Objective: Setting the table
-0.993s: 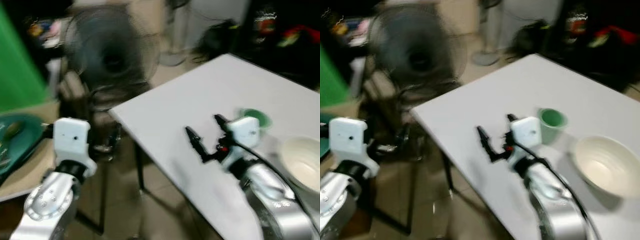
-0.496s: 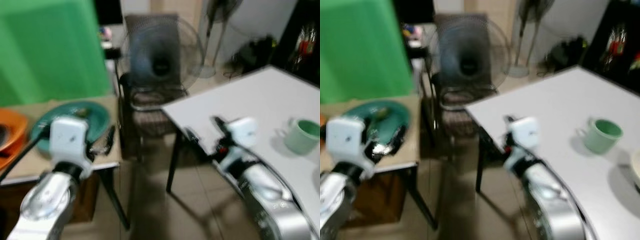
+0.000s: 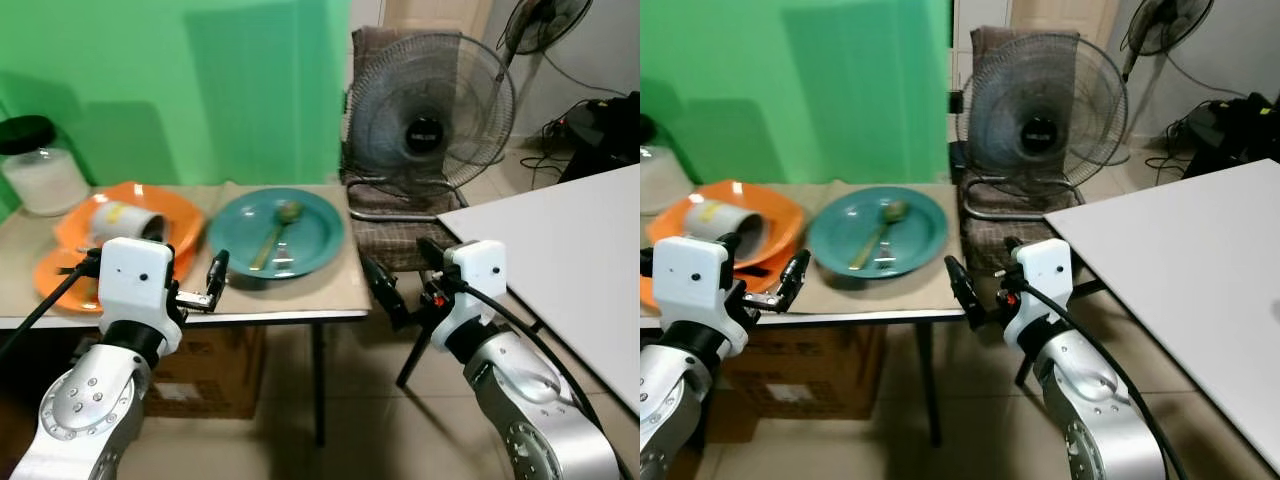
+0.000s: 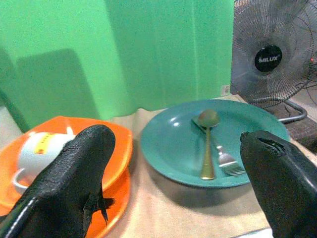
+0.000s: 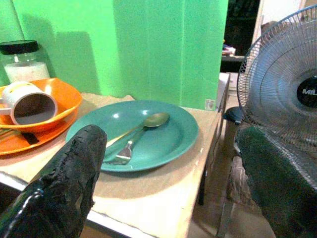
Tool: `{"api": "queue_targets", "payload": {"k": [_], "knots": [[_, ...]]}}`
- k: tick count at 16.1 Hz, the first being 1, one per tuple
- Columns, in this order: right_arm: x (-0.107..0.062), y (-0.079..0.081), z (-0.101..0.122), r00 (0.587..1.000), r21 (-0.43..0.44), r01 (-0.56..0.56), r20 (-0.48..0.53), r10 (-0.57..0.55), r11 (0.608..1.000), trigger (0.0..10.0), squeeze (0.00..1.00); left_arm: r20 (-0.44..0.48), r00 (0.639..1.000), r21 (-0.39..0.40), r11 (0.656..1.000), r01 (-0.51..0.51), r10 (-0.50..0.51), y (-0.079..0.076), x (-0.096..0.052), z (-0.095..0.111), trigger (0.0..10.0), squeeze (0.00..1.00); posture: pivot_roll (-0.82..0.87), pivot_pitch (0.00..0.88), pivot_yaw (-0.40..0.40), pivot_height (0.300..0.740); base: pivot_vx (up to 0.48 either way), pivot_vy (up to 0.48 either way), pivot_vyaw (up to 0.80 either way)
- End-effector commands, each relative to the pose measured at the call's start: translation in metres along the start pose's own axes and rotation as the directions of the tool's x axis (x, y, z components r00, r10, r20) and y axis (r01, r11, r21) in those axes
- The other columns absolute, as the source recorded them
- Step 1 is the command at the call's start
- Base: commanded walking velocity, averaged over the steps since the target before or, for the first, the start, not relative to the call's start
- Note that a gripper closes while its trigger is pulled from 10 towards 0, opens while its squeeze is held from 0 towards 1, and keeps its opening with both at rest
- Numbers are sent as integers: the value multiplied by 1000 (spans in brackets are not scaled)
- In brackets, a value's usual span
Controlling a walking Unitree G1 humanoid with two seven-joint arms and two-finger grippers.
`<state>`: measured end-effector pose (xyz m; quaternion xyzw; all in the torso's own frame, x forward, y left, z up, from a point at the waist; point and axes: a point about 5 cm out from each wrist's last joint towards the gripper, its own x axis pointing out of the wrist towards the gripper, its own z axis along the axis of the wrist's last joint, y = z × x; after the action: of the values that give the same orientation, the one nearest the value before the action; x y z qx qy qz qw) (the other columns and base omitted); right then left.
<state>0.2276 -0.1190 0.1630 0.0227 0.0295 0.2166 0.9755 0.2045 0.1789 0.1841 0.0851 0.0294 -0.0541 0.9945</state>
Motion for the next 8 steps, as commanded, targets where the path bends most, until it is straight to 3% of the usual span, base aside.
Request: {"api": "queue_targets", "payload": {"k": [1,4,8], "knots": [[-2,-7,0,999,-5,40,-6,-40,999,10000,0,-1,1000,-6,1000,13,-13,-4,2,0,10000,0,22,0,31,740,0,0,0],[-1,-8,-2,998,10,58,-17,-58,998,10000,0,-2,1000,-10,1000,2,-2,-3,6,-1,10000,0,18,0,29,740,0,0,0],[2,-12,-6,997,15,71,-22,-71,997,10000,0,14,1000,-29,1000,6,-5,-3,17,-1,10000,0,-9,0,34,740,0,0,-756]]}}
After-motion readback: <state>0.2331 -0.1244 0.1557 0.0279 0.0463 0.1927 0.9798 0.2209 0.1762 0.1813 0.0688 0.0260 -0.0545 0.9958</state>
